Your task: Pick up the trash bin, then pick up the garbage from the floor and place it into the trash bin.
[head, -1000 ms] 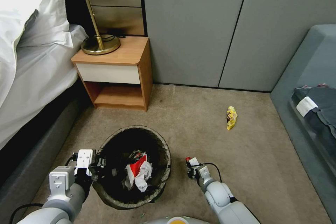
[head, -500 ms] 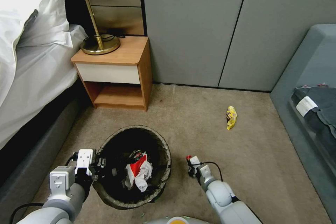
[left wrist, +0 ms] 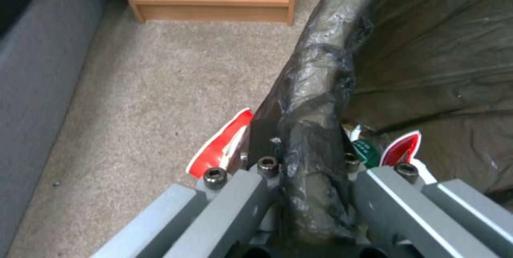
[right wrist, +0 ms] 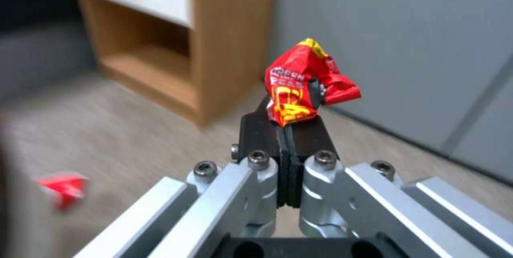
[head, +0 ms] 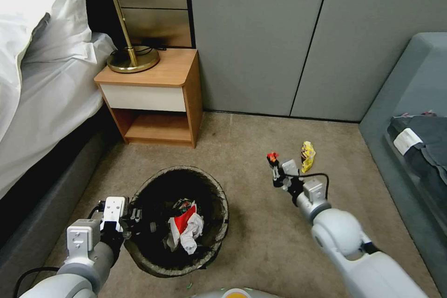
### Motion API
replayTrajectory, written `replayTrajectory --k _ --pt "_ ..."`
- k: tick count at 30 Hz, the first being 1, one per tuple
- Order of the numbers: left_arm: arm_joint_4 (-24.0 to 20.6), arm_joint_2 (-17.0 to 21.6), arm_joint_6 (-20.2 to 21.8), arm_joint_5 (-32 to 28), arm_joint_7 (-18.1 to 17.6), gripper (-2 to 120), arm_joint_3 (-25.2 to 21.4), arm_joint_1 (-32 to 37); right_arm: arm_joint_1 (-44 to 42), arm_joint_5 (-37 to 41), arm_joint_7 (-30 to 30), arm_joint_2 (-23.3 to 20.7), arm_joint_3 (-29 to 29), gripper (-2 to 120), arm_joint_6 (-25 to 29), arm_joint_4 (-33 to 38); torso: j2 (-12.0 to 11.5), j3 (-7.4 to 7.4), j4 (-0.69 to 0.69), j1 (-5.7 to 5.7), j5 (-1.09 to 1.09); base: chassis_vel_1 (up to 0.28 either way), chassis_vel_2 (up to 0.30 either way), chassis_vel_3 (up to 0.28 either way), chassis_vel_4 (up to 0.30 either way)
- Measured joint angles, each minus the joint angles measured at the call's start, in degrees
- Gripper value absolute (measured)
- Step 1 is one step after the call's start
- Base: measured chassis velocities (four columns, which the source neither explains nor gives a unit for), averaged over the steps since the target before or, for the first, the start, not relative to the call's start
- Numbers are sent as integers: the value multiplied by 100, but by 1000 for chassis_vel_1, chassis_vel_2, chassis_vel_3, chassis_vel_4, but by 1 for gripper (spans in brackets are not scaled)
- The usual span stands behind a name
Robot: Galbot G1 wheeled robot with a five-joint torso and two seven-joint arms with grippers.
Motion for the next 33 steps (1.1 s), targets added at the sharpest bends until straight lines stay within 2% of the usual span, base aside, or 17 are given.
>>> replayTrajectory --k 1,3,4,7,10,12,15,22,33 --pt "0 -2 0 1 -1 1 0 5 7 137 6 -78 -31 0 -72 223 0 0 0 0 0 0 0 0 0" --pt "0 -2 0 1 -1 1 0 5 7 137 6 -78 -31 0 -72 223 0 0 0 0 0 0 0 0 0" --pt "0 -3 0 8 -2 1 4 21 53 470 -10 -275 -135 0 -259 724 0 0 0 0 0 0 0 0 0" --pt "0 -9 0 21 -7 1 23 26 116 745 -31 -405 -271 0 -451 1057 0 0 0 0 -1 0 0 0 0" --pt "0 -23 0 40 -28 1 48 31 304 1007 -38 -515 -679 0 -647 1396 0 0 -1 0 -1 0 0 0 0" --pt "0 -22 0 45 -28 1 53 34 377 1029 -38 -528 -822 0 -679 1441 0 0 -1 0 -1 0 0 0 0" --pt "0 -2 0 77 -28 1 72 30 648 1021 -50 -508 -1422 0 -716 1465 0 0 0 0 -1 0 0 0 0" --pt "0 -15 0 108 -27 1 68 39 975 1165 -29 -473 -2157 0 -923 1638 0 0 -1 0 -1 0 0 0 0" --pt "0 -2 0 122 -24 1 53 38 982 914 -46 -414 -2599 0 -958 1482 0 0 -1 0 -1 0 0 0 0"
